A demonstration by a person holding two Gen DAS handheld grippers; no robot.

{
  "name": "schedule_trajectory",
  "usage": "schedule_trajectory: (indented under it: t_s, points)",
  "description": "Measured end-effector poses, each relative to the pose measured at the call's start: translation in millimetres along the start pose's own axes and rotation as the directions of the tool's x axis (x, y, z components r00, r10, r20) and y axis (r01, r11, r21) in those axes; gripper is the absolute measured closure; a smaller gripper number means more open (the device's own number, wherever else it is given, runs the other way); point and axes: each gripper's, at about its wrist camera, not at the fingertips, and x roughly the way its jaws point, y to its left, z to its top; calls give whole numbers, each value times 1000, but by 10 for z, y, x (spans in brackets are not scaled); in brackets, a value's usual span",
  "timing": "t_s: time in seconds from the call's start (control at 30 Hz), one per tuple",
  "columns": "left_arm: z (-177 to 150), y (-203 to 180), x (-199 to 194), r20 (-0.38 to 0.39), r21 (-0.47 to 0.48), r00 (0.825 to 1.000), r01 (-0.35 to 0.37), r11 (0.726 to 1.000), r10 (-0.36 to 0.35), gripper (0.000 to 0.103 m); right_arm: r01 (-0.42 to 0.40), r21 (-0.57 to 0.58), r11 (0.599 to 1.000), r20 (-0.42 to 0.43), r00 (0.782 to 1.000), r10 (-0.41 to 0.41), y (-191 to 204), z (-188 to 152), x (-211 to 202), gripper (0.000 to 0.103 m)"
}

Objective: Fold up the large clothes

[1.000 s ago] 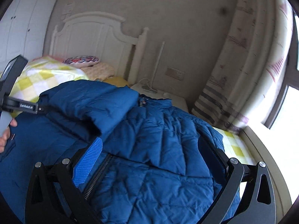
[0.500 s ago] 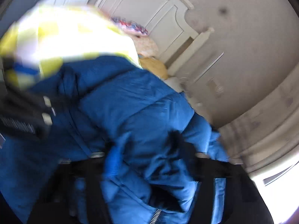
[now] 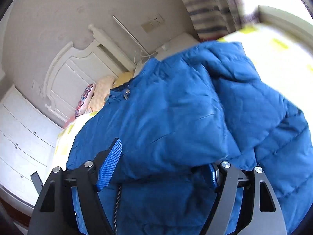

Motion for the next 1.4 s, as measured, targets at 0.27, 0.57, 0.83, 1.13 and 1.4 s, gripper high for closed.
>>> schedule_trajectory:
  t_s: [0.27,0.57,0.83,1.13,1.4]
  points:
    - [0,1,4,1,-1,1000,1,1000,-1,2,32,-102,994,127,992,-19,65,3,-115,74]
    - [-3,14,8,5,-6,1000,8,1000,-8,2,112,-17,994,1,994,-112,-218,-65,11,66]
    - [7,-3,18,1,4,1000,-4,1000,4,2,330,-111,937,407,876,-260,208,-1,-803,50]
    - [5,-4,16,3,0,1000,1,1000,-1,2,486,-448,750,217,873,-436,538,2,292,42]
    - [10,-174,-315,159,51,982,-108,993,99,3,479,-460,747,193,876,-443,459,-98,369,37]
